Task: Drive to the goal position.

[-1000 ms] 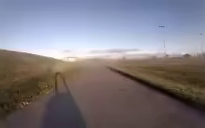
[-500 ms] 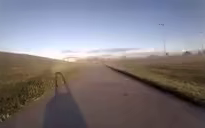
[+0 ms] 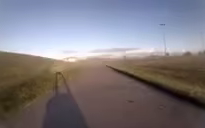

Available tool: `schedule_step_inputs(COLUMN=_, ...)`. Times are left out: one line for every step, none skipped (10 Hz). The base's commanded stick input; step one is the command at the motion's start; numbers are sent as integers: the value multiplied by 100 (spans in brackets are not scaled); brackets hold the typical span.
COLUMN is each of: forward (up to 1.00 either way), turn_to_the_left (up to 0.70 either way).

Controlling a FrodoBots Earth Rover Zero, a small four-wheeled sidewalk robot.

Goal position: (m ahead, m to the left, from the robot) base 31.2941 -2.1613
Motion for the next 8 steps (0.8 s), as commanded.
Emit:
schedule_step_inputs(forward=70, turn_to_the_left=0)
schedule_step_inputs(forward=70, turn_to_the_left=0)
schedule_step_inputs(forward=70, turn_to_the_left=0)
schedule_step_inputs(forward=70, turn_to_the_left=0)
schedule_step_inputs(forward=70, turn_to_the_left=0)
schedule_step_inputs(forward=70, turn_to_the_left=0)
schedule_step_inputs(forward=70, turn_to_the_left=0)
schedule_step_inputs(forward=70, turn_to_the_left=0)
